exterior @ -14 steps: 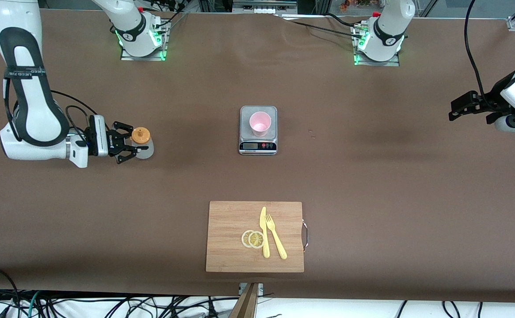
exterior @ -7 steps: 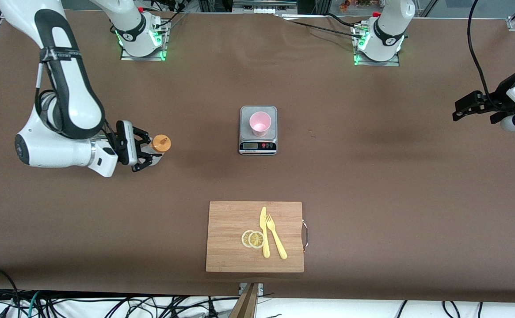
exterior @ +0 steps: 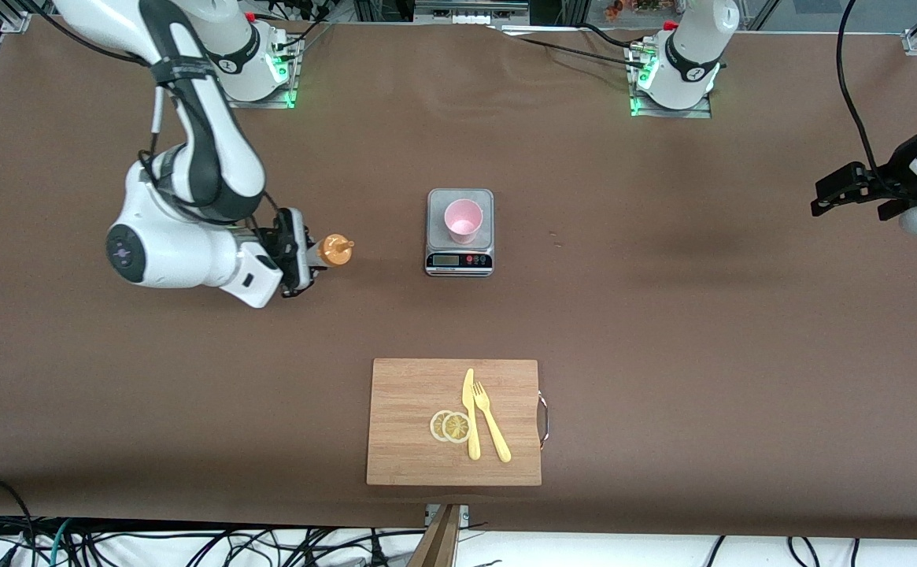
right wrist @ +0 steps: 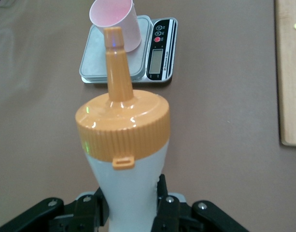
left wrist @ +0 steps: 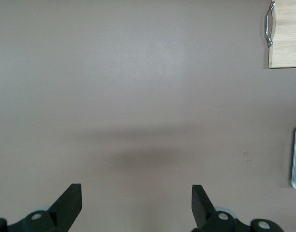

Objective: Add sauce to pink cup with both arms
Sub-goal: 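Lift the squeeze bottle with the right gripper over the pink cup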

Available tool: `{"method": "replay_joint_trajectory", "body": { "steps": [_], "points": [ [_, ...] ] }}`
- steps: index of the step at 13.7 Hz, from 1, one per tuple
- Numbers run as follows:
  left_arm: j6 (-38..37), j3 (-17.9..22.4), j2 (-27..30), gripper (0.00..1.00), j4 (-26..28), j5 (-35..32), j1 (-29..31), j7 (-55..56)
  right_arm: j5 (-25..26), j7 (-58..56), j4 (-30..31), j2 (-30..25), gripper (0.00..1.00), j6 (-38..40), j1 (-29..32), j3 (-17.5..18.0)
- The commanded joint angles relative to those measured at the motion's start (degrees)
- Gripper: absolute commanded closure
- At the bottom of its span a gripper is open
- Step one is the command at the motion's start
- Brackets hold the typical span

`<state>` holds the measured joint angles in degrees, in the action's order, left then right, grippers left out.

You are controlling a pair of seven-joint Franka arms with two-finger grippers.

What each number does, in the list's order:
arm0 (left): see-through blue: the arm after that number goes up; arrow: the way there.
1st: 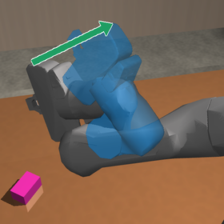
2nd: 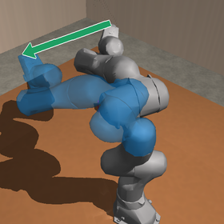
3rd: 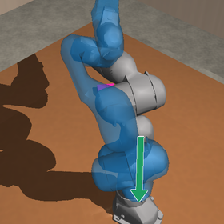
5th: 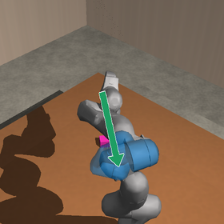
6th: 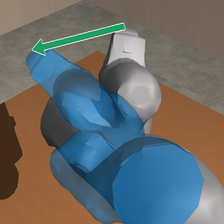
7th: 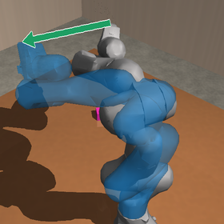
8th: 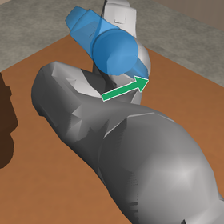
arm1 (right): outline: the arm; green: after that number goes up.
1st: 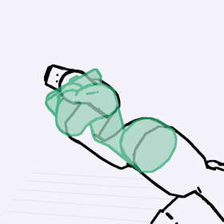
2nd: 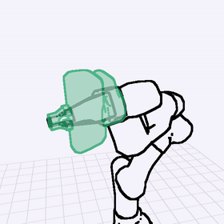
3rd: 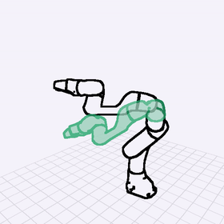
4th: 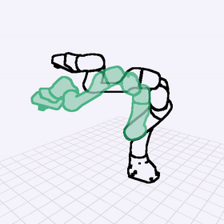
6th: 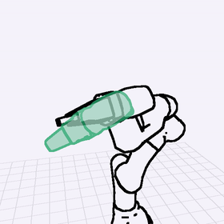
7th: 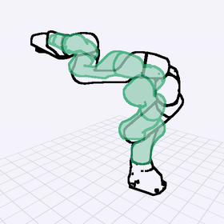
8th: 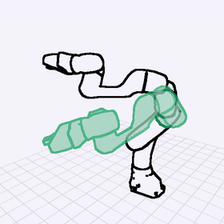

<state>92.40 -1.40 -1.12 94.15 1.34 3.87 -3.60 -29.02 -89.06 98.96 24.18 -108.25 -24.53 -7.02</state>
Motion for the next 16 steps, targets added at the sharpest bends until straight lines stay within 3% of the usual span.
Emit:
{"method": "replay_joint_trajectory", "body": {
  "steps": [1, 4, 16],
  "points": [
    [-0.46, -0.1, -0.29, 0.0, -1.25, 1.56, 0.53, -0.62, 5.44, 9.13, -1.84, -0.98, 0.88, -0.03, -4.11, -0.27],
    [-0.46, -0.1, -0.2, 0.0, -1.33, 1.56, 0.61, -0.62, 10.11, 17.58, -3.95, -0.01, 0.88, 0.05, -8.15, -0.18],
    [-0.46, -0.18, -0.38, 0.0, -1.68, 1.47, 0.53, -0.62, 18.99, 34.73, -11.25, 5.17, 0.88, 7.17, -16.95, -0.01]
  ]
}}
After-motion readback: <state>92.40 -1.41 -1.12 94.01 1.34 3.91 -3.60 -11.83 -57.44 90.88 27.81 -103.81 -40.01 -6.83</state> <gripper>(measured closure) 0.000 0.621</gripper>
